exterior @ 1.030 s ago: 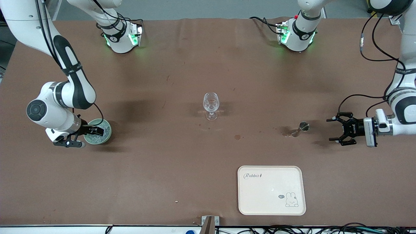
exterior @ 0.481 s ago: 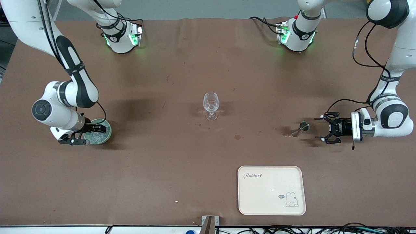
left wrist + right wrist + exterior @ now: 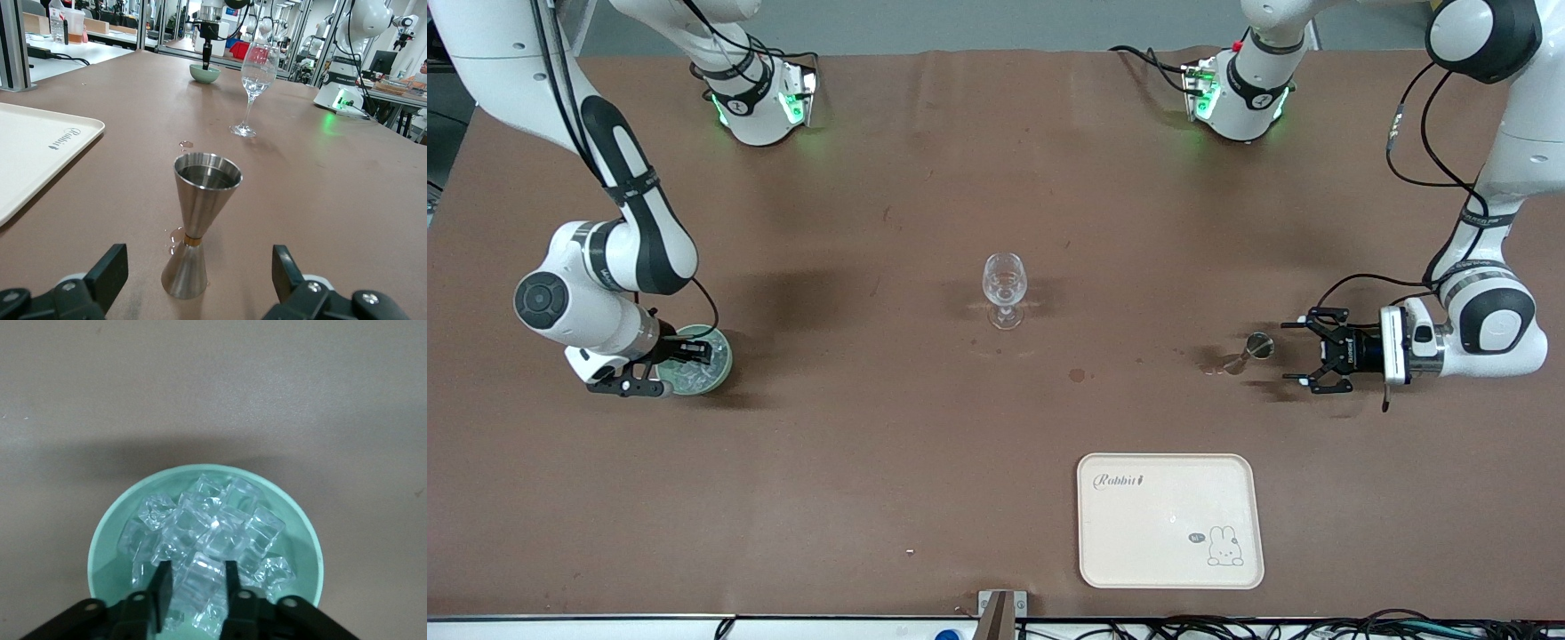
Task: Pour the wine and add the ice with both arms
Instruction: 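Grasp an ice cube with the right gripper while the left gripper grasps the jigger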
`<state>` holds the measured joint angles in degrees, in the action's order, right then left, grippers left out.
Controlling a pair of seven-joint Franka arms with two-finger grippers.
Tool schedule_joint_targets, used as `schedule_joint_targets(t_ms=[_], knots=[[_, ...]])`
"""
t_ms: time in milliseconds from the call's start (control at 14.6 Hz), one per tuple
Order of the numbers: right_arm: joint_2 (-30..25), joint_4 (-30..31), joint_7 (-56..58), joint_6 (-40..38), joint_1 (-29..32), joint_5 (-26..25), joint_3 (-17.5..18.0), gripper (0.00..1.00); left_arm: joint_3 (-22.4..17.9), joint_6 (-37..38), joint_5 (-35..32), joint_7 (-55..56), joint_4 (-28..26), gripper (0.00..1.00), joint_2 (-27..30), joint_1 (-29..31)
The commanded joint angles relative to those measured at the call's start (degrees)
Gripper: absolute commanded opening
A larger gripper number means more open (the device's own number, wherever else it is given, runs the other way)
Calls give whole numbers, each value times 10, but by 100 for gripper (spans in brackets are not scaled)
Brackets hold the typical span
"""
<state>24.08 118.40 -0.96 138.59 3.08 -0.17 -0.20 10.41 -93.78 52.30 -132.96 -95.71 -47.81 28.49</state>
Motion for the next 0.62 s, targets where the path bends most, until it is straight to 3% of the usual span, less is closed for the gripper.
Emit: schedule_joint_targets(t_ms=[0, 275, 549], knots=[[-16, 17, -6, 2, -2, 9, 2, 23, 1, 6, 17, -21, 9, 95, -16, 0], [-24, 12, -6, -19, -1, 8, 1, 11, 11, 5, 38, -62, 10, 93, -34, 0], [-57, -14, -5, -73, -1, 8, 1, 10, 11, 4, 56, -80, 19, 90, -49, -13]])
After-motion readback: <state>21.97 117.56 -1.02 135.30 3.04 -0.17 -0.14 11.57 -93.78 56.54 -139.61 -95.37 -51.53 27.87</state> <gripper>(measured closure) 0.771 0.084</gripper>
